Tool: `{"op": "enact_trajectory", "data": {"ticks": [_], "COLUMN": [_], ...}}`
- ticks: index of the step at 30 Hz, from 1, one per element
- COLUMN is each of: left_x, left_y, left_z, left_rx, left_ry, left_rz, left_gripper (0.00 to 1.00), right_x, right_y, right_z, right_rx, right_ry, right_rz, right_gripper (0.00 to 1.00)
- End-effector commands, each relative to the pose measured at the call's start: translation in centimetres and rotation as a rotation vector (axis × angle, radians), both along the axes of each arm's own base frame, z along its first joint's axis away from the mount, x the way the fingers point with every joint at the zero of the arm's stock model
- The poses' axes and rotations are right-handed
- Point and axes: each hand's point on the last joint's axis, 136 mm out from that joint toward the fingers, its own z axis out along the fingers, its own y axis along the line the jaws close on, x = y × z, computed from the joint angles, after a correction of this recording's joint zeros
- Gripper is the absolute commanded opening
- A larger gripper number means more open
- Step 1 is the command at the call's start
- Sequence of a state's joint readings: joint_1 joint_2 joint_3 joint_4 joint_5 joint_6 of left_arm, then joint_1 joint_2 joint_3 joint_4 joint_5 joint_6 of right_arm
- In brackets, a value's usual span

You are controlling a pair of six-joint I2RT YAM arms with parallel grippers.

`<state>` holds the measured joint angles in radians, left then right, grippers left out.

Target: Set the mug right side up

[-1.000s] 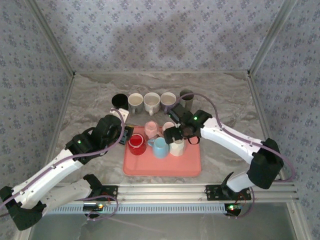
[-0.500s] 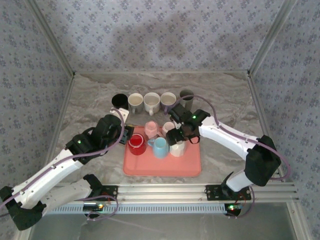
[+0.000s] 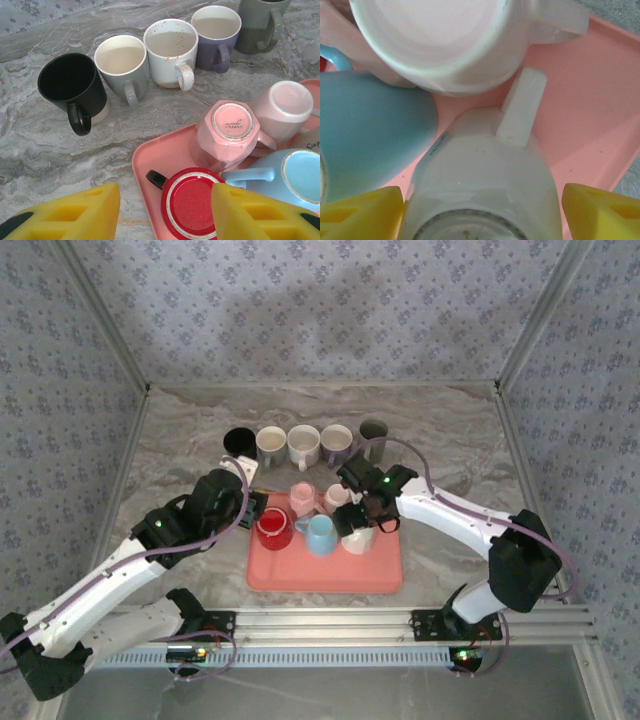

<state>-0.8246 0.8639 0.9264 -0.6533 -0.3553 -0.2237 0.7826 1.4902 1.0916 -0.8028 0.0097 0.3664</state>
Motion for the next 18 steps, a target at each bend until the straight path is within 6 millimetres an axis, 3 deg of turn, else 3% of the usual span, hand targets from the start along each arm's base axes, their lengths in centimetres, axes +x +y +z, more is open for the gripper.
{"op": "enact_trajectory", "data": {"ticks": [1,9,13,18], "left_x": [0.0,0.0,0.1,0.1], "left_y": [0.2,0.0,0.1,0.1], "left_z": [0.3,0.2,0.1,0.0], "left_rx": [-0.005,-0.006,-0.003,-0.002], "left_ry": [-0.02,-0.018,-0.017,-0.014], "left_rz": [-0.007,-0.012,-0.005,-0.003], "left_gripper": [0.51,0.51,0.51,0.51], "right_x": [-1.6,-5.8,-6.2,-7.5], "right_y": [-1.1,-1.2,-0.2,0.5], "right_z": [-0.9,0.8,2.4,2.5], "right_rx": [-0.04,0.0,0.061,0.033], "right_ry": [0.038,0.024,-0.036,-0.035], "right_rz": [0.025,0.326,0.391,0.49], "right_gripper": [0.8,0.78,0.77,0.77]}}
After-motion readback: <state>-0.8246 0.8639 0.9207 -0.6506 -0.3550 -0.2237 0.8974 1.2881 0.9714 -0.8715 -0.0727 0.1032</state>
